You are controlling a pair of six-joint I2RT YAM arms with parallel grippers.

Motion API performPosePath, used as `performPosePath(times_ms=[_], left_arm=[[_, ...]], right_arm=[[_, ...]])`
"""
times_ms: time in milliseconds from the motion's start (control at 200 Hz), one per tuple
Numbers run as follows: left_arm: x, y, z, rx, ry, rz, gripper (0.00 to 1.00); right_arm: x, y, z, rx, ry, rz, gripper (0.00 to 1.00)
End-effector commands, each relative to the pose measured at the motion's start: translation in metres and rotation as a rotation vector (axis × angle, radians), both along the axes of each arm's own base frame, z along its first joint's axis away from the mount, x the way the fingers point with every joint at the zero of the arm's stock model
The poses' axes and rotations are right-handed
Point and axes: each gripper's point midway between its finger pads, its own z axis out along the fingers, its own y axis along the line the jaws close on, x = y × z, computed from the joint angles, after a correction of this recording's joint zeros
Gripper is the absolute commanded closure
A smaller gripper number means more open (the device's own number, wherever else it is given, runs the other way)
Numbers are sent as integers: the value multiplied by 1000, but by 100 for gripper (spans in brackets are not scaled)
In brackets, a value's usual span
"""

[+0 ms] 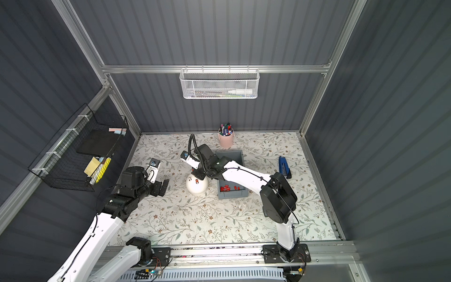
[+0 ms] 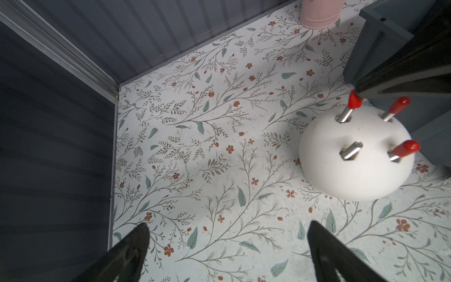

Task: Cover the protruding screws with screw protection sleeves
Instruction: Attach the screw protection sleeve to the screw.

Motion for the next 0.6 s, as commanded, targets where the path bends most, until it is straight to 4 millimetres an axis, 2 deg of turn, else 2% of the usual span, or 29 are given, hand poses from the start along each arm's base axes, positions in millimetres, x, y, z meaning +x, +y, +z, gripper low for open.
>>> performPosePath(times_ms=[0,190,390,595], left_arm=[[-3,3,-6,6,27,15,1],[-3,3,-6,7,27,15,0],[-3,1,-8,-2,34,9,1],[-3,1,-8,-1,36,8,1]], right_arm=[[-4,4,4,-2,-9,40,97],[-1,-1,0,-21,-16,16,97],[2,-1,6,4,-25,-7,97],[1,0,-2,-11,-11,-1,98]])
